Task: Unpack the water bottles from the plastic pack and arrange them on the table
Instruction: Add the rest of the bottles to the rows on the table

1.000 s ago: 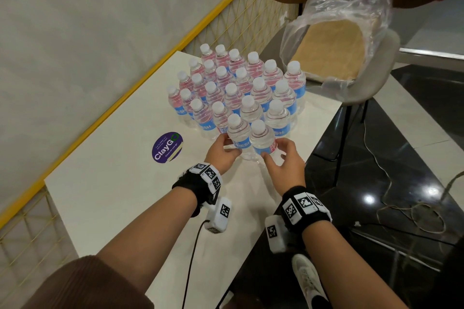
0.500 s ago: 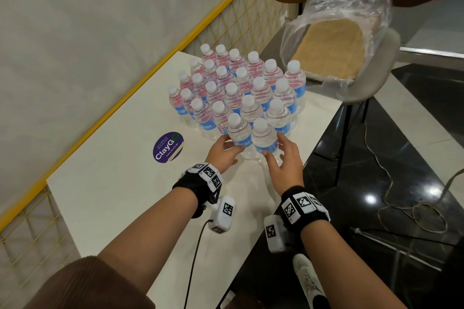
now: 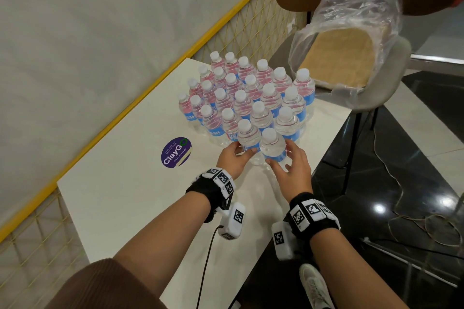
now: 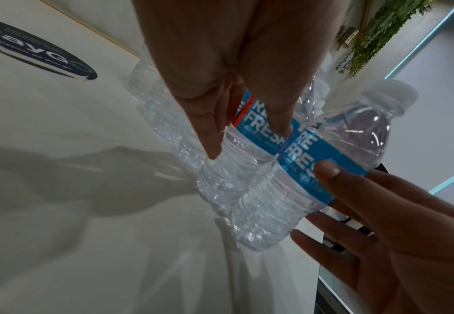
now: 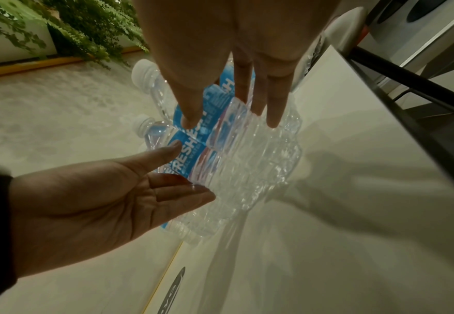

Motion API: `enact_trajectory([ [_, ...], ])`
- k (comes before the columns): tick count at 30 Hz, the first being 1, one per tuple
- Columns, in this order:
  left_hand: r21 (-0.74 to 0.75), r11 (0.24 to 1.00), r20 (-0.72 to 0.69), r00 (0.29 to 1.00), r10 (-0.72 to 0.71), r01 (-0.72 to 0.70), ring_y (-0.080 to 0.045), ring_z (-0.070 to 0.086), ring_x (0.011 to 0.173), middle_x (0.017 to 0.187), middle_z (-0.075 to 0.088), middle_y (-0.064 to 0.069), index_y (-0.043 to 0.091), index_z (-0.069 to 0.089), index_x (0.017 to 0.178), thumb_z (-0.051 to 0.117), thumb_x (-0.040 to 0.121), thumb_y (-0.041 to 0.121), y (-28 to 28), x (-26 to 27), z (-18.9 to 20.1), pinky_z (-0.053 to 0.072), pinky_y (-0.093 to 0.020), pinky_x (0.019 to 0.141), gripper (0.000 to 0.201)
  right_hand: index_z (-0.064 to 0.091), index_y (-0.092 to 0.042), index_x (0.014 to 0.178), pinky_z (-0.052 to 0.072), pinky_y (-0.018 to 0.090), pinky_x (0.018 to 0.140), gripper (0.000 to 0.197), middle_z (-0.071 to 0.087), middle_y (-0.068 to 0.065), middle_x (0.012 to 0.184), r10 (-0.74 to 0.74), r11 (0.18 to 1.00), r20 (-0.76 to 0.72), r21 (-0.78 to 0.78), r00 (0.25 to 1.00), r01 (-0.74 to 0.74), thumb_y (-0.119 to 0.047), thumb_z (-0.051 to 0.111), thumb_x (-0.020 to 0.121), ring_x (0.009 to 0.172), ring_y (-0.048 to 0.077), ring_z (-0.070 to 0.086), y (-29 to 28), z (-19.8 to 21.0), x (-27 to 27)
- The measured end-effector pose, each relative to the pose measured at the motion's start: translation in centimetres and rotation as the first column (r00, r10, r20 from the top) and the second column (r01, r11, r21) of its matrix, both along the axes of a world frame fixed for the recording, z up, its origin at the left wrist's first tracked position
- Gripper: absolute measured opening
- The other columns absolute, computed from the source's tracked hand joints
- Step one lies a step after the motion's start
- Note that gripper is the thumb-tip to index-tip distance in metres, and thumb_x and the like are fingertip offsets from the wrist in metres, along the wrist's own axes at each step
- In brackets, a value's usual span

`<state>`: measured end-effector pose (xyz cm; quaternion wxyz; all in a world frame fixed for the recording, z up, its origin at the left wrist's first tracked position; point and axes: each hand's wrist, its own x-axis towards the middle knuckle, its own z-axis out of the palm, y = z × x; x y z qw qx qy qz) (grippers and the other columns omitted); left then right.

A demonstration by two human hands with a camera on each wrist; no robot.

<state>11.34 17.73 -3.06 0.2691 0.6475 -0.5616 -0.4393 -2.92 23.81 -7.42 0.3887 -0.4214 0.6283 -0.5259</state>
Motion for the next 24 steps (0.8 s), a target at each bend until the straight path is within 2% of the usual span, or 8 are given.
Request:
enact_trajectory([
  [3, -0.006, 1.000, 0.016, 1.000, 0.007, -0.007, -0.021, 0.058, 0.116, 0.121, 0.065, -0.007, 0.015, 0.059, 0.119, 0.068, 0.083, 0.035, -0.07, 0.08, -0.16, 0.049, -0.048, 0.099, 0.042, 0.042, -0.028, 0.135, 0.045, 0.031, 0.100, 0.064, 0.043, -0.016, 0.123, -0.007, 1.000, 0.013, 0.007, 1.000, 0.007, -0.028, 0.074, 0.079, 0.115, 0.004, 0.047, -0.09, 0.23, -0.12],
  [9, 0.020, 0.999, 0.038, 0.999, 0.025, -0.026, -0.021, 0.058, 0.116, 0.121, 0.064, -0.007, 0.012, 0.060, 0.119, 0.071, 0.078, 0.041, -0.23, 0.25, -0.57, 0.049, -0.047, 0.098, 0.051, 0.043, -0.029, 0.130, 0.043, 0.023, 0.091, 0.064, 0.040, -0.016, 0.118, -0.012, 1.000, 0.021, 0.024, 1.000, 0.011, -0.029, 0.078, 0.076, 0.108, 0.002, 0.048, -0.35, 0.44, -0.33],
  [13, 0.015, 1.000, 0.073, 0.997, 0.008, -0.009, -0.023, 0.062, 0.108, 0.111, 0.067, -0.006, 0.019, 0.063, 0.106, 0.071, 0.079, 0.039, -0.61, 0.23, -0.60, 0.051, -0.048, 0.095, 0.034, 0.045, -0.028, 0.126, 0.044, 0.025, 0.090, 0.059, 0.041, -0.014, 0.117, 0.001, 1.000, 0.003, 0.031, 1.000, -0.001, -0.028, 0.077, 0.076, 0.108, 0.004, 0.048, -0.62, 0.65, -0.65],
  [17, 0.014, 1.000, 0.081, 0.997, -0.003, 0.001, -0.023, 0.062, 0.108, 0.115, 0.067, -0.008, 0.014, 0.064, 0.113, 0.072, 0.077, 0.043, -0.81, 0.42, -0.79, 0.051, -0.048, 0.096, 0.047, 0.046, -0.026, 0.127, 0.044, 0.025, 0.089, 0.057, 0.043, -0.012, 0.115, 0.007, 1.000, -0.008, 0.024, 1.000, -0.007, -0.026, 0.075, 0.078, 0.108, 0.005, 0.048, -0.52, 0.80, -0.72],
  [21, 0.009, 1.000, 0.058, 0.998, 0.003, -0.003, -0.023, 0.061, 0.111, 0.119, 0.065, -0.010, 0.012, 0.062, 0.116, 0.071, 0.080, 0.037, -0.63, 0.37, -0.68, 0.050, -0.047, 0.097, 0.045, 0.046, -0.026, 0.127, 0.043, 0.025, 0.090, 0.055, 0.045, -0.011, 0.115, 0.013, 1.000, -0.003, 0.023, 1.000, -0.013, -0.025, 0.074, 0.079, 0.107, 0.005, 0.048, -0.49, 0.88, -0.69],
  [24, 0.016, 1.000, 0.042, 0.999, 0.005, -0.005, -0.022, 0.060, 0.113, 0.121, 0.064, -0.010, 0.012, 0.061, 0.119, 0.071, 0.081, 0.035, -0.48, 0.33, -0.58, 0.049, -0.047, 0.098, 0.046, 0.045, -0.027, 0.130, 0.043, 0.024, 0.092, 0.056, 0.047, -0.009, 0.120, 0.026, 0.999, -0.019, 0.024, 0.999, -0.026, -0.026, 0.072, 0.081, 0.110, 0.005, 0.047, -0.51, 0.78, -0.66],
])
